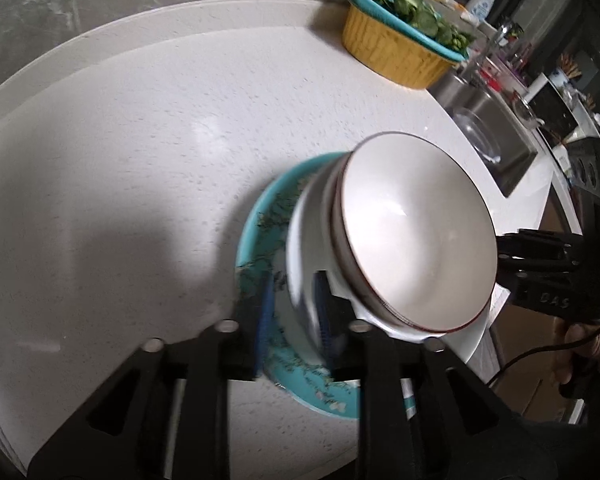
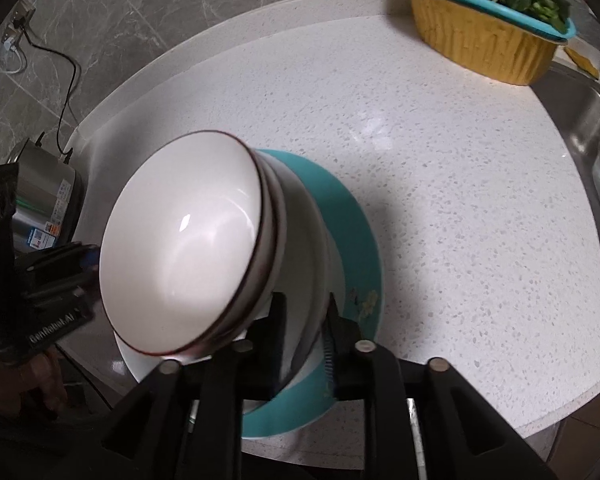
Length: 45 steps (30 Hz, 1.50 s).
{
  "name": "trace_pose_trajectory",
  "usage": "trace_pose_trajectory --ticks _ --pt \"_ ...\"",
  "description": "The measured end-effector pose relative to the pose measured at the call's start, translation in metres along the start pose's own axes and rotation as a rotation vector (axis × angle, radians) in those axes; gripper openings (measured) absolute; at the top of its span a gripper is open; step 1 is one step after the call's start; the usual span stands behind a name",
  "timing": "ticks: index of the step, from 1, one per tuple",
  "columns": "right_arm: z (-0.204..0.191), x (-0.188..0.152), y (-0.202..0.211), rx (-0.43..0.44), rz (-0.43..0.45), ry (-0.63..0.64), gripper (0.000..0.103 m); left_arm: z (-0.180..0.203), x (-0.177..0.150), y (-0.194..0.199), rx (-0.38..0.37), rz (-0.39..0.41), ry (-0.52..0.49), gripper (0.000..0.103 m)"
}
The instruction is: Organize plates and bowls
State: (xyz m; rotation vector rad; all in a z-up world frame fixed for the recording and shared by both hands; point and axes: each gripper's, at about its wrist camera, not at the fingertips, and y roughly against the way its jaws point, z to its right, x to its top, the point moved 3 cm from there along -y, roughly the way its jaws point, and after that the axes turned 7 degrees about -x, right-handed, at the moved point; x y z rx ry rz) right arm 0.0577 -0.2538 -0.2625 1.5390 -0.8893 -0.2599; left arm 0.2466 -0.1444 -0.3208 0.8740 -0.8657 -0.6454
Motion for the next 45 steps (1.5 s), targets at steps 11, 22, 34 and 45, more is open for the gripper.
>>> trace_pose_trajectory --ticks 11,22,34,45 --pt "0.020 -0.024 0.075 -0.064 0.175 -0.084 0.086 -0.022 -0.006 0.091 0.116 0.290 0.078 0.103" --pt "0.017 -0.014 0.145 0.003 0.515 0.137 0.103 0.060 -0.036 0.157 0.368 0.494 0.267 0.103" --pt "0.043 -0.028 0.235 0.002 0.736 0.137 0.103 0.183 -0.082 0.143 0.337 0.397 0.500 0.103" --pt "0.018 -0.045 0.219 0.027 0.535 0.134 0.103 0.215 -0.102 0.158 0.575 0.355 0.413 0.103"
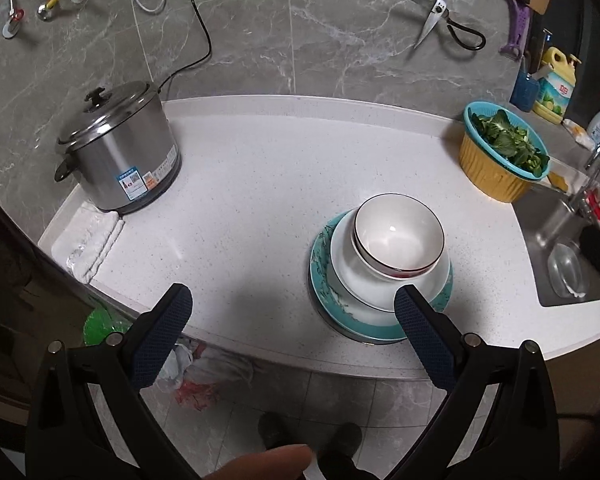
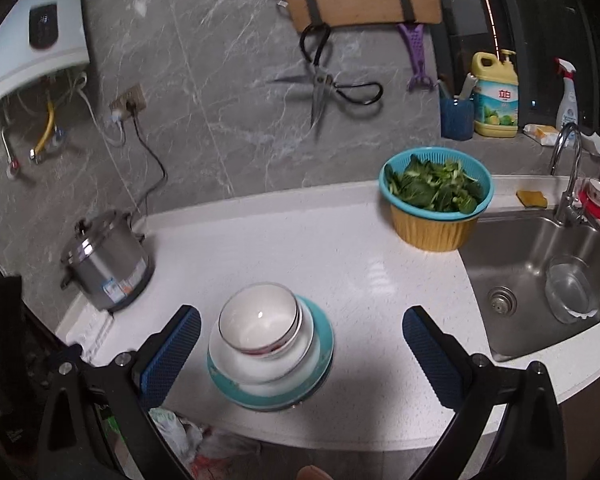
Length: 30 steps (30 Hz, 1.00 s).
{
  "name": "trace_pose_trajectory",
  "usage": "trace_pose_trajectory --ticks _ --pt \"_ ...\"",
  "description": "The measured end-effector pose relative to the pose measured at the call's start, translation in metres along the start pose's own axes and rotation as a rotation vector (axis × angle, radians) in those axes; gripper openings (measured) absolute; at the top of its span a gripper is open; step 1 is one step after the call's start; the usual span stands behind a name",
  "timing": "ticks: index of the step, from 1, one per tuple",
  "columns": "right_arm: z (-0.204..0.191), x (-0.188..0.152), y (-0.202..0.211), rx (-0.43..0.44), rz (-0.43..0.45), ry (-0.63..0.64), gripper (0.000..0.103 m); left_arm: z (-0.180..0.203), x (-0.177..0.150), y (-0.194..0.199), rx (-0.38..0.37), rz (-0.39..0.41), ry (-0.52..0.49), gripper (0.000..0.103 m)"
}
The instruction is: Organize plates and bowls
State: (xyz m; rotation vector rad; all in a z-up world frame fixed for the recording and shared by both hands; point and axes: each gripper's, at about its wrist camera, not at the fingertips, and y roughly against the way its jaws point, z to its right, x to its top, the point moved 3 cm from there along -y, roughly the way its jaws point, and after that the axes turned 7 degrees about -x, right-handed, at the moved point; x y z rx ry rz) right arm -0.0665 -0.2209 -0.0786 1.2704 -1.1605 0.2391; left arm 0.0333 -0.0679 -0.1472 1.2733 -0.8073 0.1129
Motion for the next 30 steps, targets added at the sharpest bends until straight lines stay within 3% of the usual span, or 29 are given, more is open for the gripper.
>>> trace_pose_trajectory --ticks 10,20,30 --pt "-0.035 -0.004 0.014 -0.100 -0.022 0.066 0.103 -0.013 0.024 0.009 -0.026 0.030 0.000 0.103" --pt "-0.036 -0.009 0.009 -0.105 -0.066 0.060 0.103 -0.019 0.017 0.020 -0.017 0.038 0.011 0.103" --pt "-0.031 -0.012 0.000 -0.188 -0.112 0.070 0.103 -0.021 0.014 0.025 -0.010 0.041 -0.004 0.103"
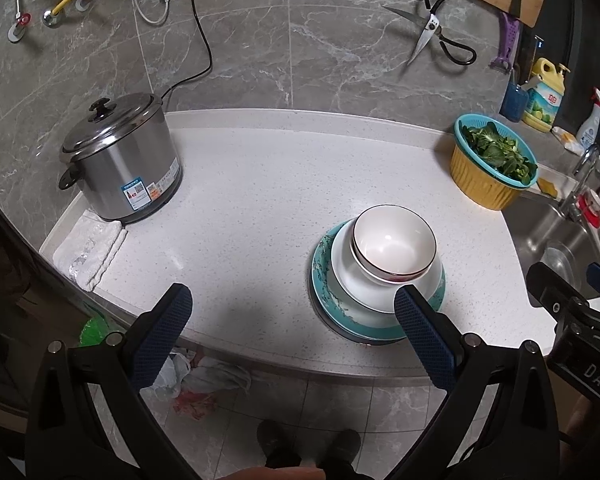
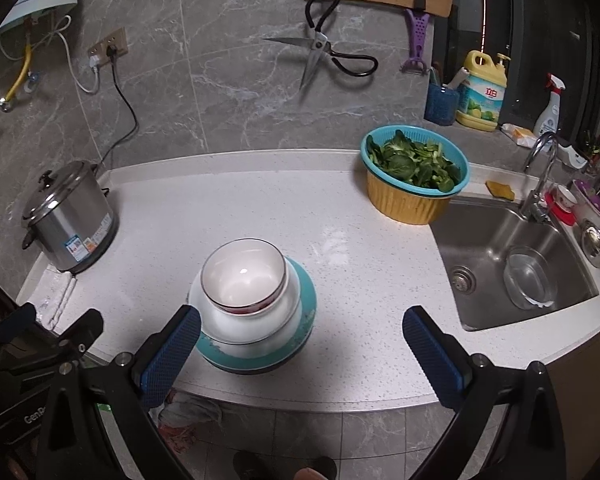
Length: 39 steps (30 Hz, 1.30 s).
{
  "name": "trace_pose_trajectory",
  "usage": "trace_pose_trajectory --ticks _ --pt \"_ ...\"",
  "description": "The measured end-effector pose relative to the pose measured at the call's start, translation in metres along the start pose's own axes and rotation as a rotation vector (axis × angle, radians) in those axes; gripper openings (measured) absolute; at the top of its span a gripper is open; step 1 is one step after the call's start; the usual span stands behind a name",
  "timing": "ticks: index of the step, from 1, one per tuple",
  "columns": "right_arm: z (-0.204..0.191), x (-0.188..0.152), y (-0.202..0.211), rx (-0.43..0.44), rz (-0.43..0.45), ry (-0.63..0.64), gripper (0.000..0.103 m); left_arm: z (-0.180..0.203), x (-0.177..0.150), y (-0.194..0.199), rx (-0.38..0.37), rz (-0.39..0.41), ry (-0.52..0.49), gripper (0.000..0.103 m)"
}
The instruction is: Organize plates and bowls
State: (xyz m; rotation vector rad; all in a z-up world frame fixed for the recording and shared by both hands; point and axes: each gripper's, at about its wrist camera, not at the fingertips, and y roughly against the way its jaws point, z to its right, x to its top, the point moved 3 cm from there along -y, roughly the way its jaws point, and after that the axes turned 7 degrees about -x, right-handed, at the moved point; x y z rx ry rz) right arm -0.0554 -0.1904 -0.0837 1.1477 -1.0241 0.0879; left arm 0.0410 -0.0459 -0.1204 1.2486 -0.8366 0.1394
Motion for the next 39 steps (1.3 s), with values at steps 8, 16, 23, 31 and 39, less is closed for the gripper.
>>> trace_pose_trajectory --ticks 8,16,23,31,39 --pt "0.000 -0.001 -0.004 -0.033 -0.018 0.008 0.103 0.000 0.003 -0.001 -0.001 -0.002 -0.010 0.103" --pt "0.000 -0.001 -0.006 -0.029 -0.027 0.011 0.103 -0.003 0.006 -0.010 -0.019 -0.020 -0.025 0.103" --pt "0.001 -0.001 -0.007 -0.024 -0.025 0.012 0.103 -0.004 0.007 -0.012 -0.017 -0.017 -0.025 0.103" --pt "0.000 0.001 -0.010 -0.018 -0.030 0.018 0.103 -0.005 0.008 -0.014 -0.018 -0.020 -0.029 0.103" --pt "0.000 0.000 -0.010 -0.018 -0.031 0.018 0.103 -0.008 0.008 -0.016 -0.020 -0.022 -0.030 0.103"
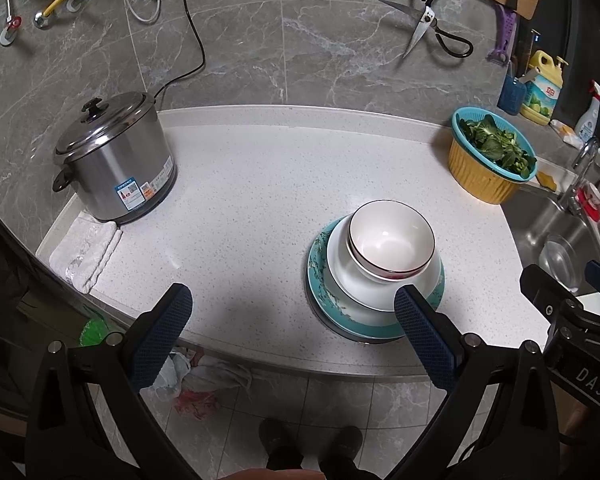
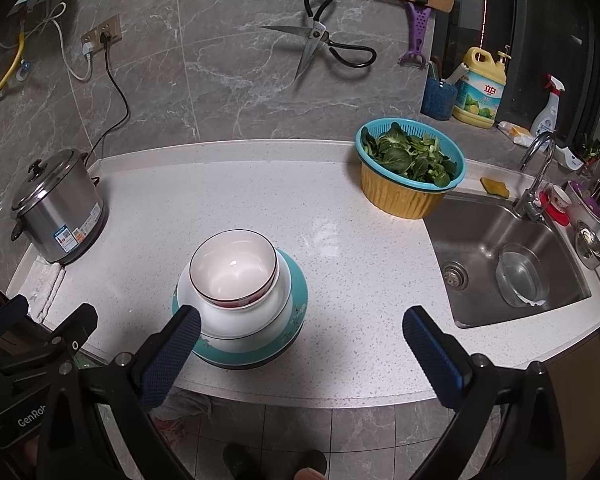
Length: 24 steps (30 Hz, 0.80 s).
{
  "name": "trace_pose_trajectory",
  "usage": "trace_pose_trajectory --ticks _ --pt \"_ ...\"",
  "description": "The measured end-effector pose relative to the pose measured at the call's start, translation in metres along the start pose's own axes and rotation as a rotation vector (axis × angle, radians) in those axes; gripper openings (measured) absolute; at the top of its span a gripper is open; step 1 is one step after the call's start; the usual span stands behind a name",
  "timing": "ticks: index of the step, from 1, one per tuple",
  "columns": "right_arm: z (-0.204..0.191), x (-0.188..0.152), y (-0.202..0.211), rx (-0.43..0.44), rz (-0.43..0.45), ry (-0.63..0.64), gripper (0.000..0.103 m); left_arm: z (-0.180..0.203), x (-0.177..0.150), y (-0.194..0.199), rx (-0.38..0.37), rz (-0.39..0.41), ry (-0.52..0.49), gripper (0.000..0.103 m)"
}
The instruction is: Organize plates and bowls
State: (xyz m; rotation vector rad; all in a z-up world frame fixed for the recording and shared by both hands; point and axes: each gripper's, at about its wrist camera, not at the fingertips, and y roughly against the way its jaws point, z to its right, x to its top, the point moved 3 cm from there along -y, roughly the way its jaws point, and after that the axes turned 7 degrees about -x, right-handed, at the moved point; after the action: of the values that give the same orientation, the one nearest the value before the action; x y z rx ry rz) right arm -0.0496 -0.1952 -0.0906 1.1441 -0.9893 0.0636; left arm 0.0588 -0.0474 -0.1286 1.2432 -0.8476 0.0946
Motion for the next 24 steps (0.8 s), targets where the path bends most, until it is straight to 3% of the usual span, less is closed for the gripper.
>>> trace_pose_trajectory --ticks 24 --pt "-0.0019 0.0006 -0.0029 0.006 -0.005 0.007 0.103 0.0037 -0.0048 -0.0012 0.006 -0.006 0.010 0.103"
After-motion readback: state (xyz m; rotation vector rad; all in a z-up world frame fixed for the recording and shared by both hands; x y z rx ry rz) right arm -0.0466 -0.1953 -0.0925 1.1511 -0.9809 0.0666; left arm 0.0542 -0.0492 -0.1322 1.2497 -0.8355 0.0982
